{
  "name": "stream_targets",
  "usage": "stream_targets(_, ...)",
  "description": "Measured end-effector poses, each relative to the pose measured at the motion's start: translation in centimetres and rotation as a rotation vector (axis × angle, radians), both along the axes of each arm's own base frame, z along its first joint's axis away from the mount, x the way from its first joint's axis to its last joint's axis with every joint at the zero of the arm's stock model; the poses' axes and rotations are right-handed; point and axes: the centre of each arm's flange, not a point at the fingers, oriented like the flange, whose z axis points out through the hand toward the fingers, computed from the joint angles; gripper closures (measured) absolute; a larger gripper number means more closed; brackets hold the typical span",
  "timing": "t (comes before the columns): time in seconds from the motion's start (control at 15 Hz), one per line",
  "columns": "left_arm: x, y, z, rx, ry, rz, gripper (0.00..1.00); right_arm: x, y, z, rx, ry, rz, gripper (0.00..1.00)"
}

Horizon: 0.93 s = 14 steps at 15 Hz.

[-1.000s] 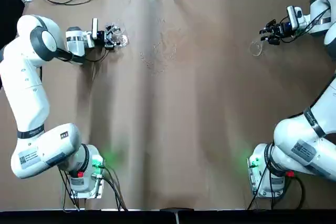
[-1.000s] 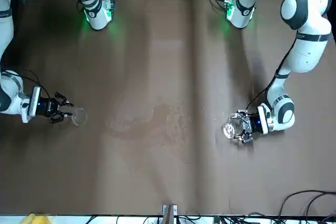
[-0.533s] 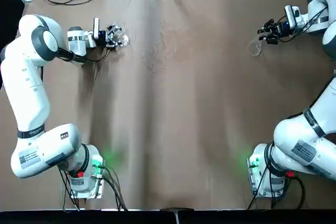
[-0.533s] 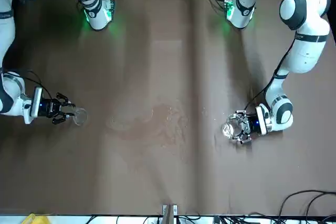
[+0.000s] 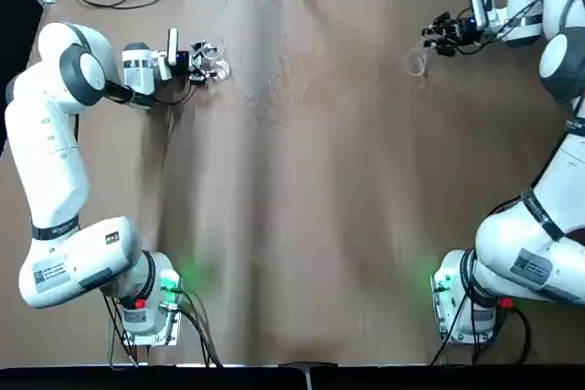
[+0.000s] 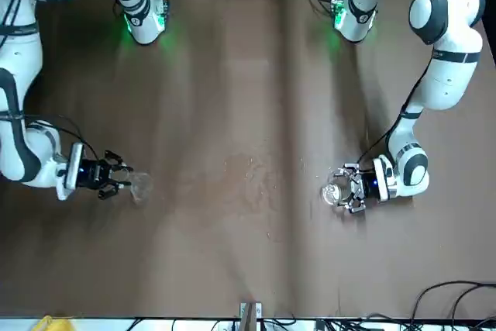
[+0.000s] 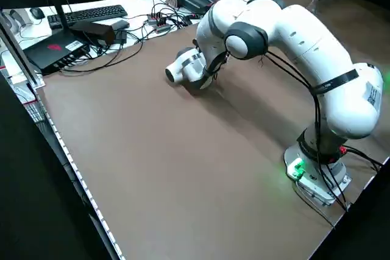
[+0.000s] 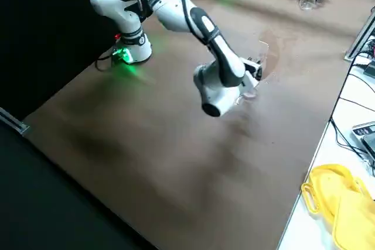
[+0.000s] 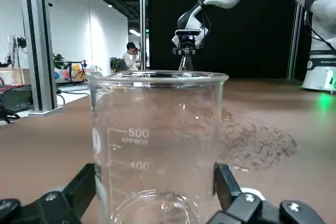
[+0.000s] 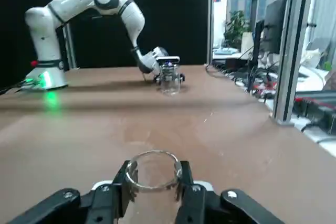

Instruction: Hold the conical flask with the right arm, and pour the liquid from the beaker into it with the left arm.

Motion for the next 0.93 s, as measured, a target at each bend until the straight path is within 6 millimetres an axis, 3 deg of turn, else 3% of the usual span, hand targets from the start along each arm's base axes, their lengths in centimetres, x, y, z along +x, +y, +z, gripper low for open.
stream_targets(0.07,0.4,-0.4,0.7,0.002,0.017,-0.006,0.04,0.5,1.5,0.1,0.012,-0.005,-0.008,0.61)
stream_targets(0.13,1.4,-1.3,2.7,0.006,0.070,-0.019,0.04,1.1,4.4,0.1,0.035,-0.006,-0.021,0.61)
stream_targets(0.33,2.8,-3.0,6.6,0.034,0.124,-0.031,0.04,0.9,9.3,0.2,0.092,0.012,-0.045,0.61)
stream_targets(0.53,3.9,-4.9,10.2,0.067,0.195,-0.034,0.04,-0.4,14.9,0.2,0.115,0.048,-0.083,0.61)
stream_targets(0.93,4.7,-9.6,14.7,0.116,0.341,-0.034,0.04,-3.5,27.6,0.5,0.097,0.107,-0.194,0.61)
